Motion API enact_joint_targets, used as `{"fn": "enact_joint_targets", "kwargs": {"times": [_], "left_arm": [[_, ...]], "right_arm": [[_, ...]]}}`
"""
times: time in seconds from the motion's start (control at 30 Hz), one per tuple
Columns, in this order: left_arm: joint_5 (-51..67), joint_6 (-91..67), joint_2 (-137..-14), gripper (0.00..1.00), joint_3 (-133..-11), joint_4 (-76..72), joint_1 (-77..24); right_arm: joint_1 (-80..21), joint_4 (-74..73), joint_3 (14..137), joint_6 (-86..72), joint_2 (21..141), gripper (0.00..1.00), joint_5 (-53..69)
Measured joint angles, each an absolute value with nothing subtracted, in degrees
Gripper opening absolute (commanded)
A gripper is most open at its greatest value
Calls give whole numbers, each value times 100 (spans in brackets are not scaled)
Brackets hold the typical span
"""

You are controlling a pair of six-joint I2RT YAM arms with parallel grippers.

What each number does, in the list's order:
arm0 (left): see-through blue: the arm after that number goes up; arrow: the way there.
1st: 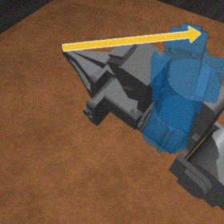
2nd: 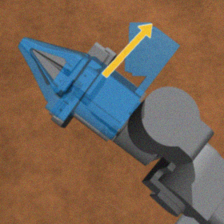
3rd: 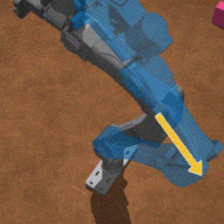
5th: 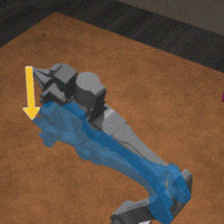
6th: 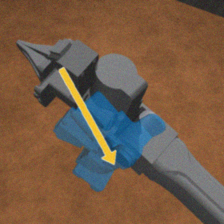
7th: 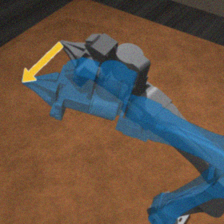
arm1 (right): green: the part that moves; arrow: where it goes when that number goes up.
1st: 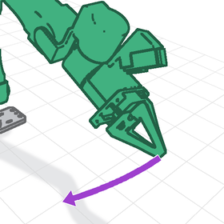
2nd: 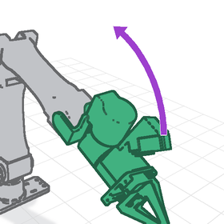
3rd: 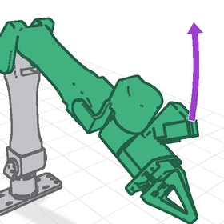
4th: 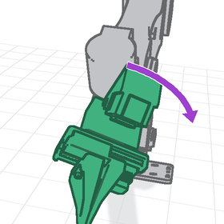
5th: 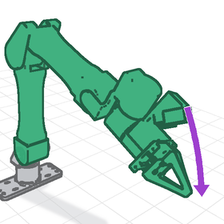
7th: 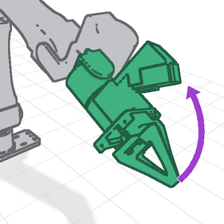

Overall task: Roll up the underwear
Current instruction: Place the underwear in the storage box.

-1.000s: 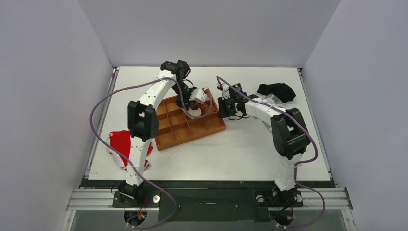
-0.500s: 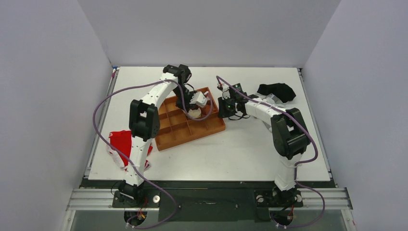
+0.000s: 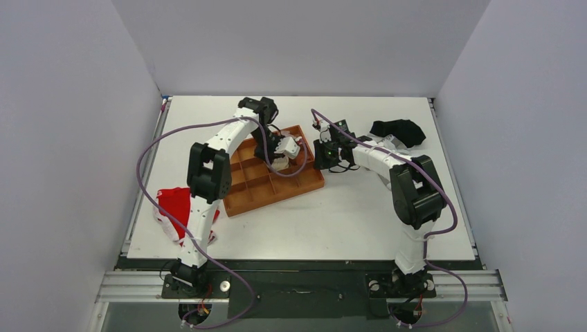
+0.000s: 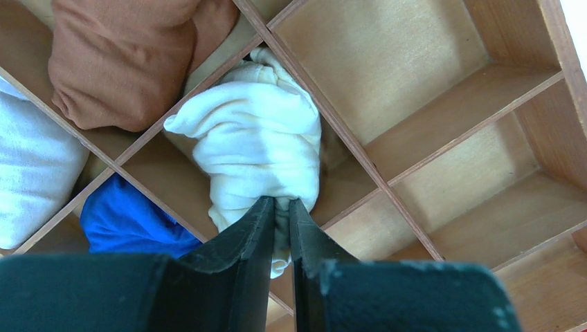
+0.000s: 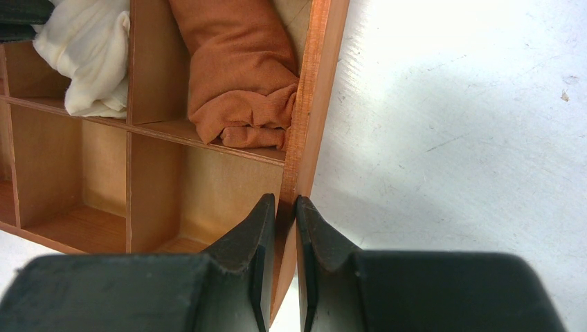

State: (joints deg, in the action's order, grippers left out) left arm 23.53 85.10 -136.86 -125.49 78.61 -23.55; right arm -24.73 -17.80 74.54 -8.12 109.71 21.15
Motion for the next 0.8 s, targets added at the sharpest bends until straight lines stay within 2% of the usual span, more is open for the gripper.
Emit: {"fn": "enact_joint_targets", "kwargs": {"times": [0.23, 0.6, 0.8], "left_arm": [[2237, 8508, -13708, 12, -12549, 7843, -2399], [2237, 8379, -13729, 30, -12532, 7708, -2399], [2333, 7994, -13561, 39, -12267, 7336, -2379]], "right_arm": [[-2473, -1780, 7454, -810, 10971, 0, 2115], [-2473, -1778, 7452, -808, 10969, 0, 2115], [-2473, -1712, 7387, -814, 10927, 12, 2115]]}}
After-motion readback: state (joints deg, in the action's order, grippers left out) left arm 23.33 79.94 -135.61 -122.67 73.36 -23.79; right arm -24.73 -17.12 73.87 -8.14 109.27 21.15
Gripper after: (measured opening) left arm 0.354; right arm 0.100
